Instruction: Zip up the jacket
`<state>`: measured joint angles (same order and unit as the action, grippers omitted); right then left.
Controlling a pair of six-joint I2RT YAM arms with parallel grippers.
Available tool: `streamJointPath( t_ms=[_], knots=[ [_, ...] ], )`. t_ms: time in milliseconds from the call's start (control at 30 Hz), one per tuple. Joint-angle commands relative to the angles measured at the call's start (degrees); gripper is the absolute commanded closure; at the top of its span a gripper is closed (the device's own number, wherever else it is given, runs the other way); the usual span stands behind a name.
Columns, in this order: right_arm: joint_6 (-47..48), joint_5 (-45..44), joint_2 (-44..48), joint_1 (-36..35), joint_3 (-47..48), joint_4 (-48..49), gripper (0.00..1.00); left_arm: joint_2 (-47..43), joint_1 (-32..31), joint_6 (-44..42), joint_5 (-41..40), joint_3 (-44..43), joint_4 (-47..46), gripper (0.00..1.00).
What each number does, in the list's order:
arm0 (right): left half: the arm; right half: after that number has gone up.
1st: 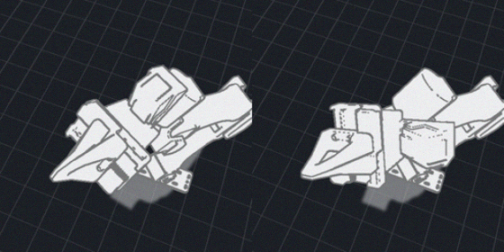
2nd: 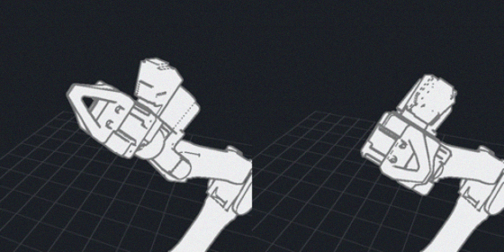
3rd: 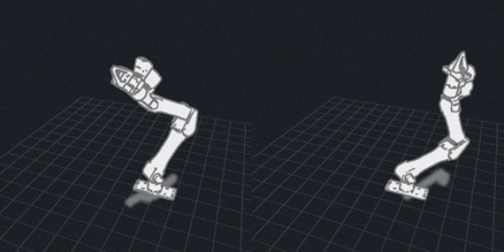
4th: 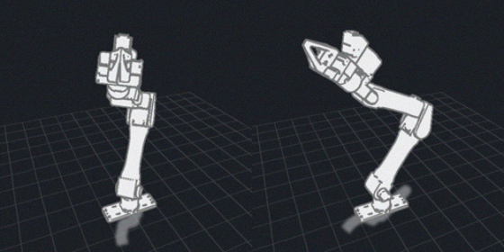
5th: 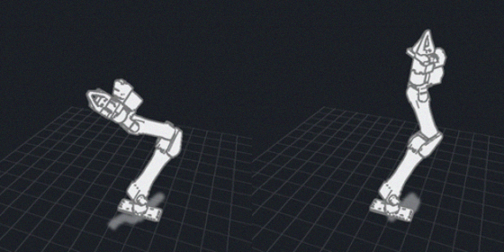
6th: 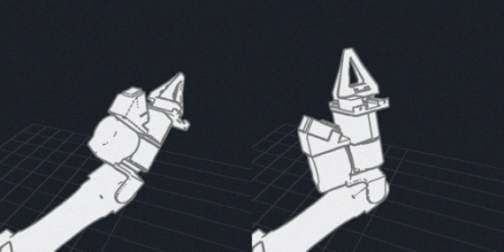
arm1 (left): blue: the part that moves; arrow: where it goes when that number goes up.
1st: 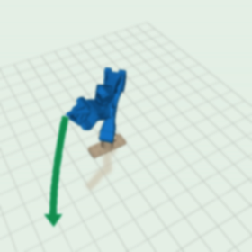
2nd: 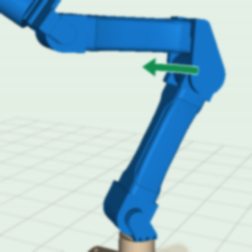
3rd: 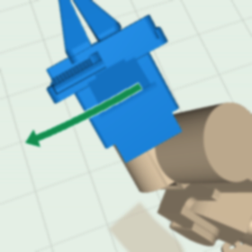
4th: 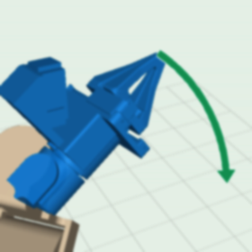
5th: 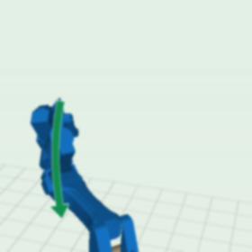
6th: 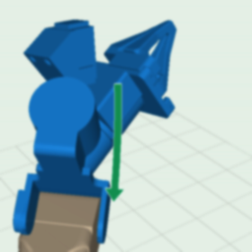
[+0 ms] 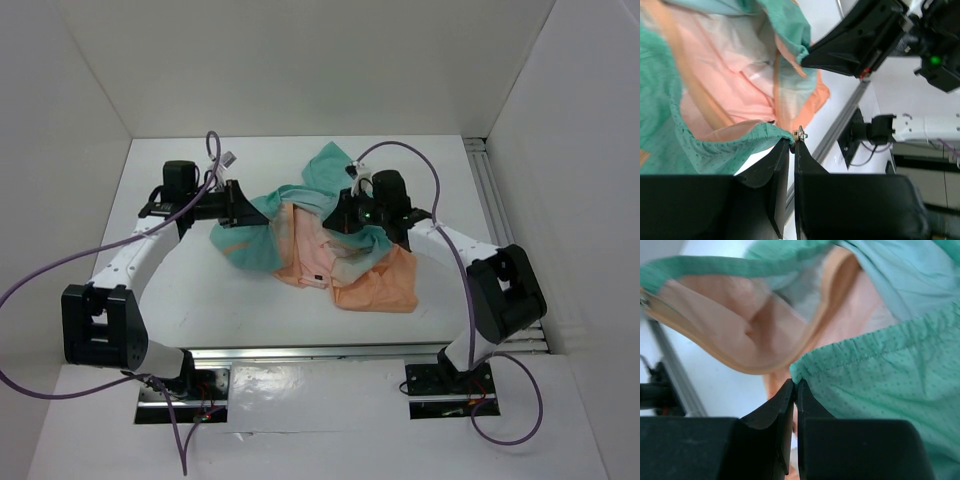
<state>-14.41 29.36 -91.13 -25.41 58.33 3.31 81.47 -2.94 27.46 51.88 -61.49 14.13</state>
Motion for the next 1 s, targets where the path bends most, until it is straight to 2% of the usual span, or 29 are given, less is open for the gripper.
streamJointPath(
  t_ms=[0, 200, 300, 433, 633, 800, 967],
  knots=[
    [-6.3, 8.5, 3.1, 0.4, -1.3, 16.3, 1.00, 0.2, -1.5, -4.9, 7.3, -0.3, -2.8, 1.00],
    [-8.9, 12.4, 5.0, 1.5, -5.3, 25.1, 1.00, 3.0, -5.7, -6.8, 8.2, -1.5, -2.5, 1.00],
    [-9.4, 10.9, 6.7, 2.0, -7.1, 27.3, 1.00, 3.0, -6.4, -3.8, 8.2, -1.0, -5.4, 1.00],
    [-9.4, 12.5, 8.0, 2.6, -7.2, 26.0, 1.00, 4.1, -7.0, 1.0, 9.6, -0.3, -12.5, 1.00],
    [-9.4, 13.0, 9.7, 2.6, -7.2, 25.4, 1.00, 4.1, -8.0, 10.3, 6.0, 1.8, -21.6, 1.00],
    [-10.0, 10.2, 11.6, 2.6, -8.3, 24.9, 1.00, 4.1, -9.6, 11.1, 5.5, 1.8, -23.6, 1.00],
    [-11.2, 8.8, 12.1, 1.4, -8.9, 26.0, 1.00, 5.4, -9.6, 10.6, 10.1, 2.3, -27.0, 1.00]
  ],
)
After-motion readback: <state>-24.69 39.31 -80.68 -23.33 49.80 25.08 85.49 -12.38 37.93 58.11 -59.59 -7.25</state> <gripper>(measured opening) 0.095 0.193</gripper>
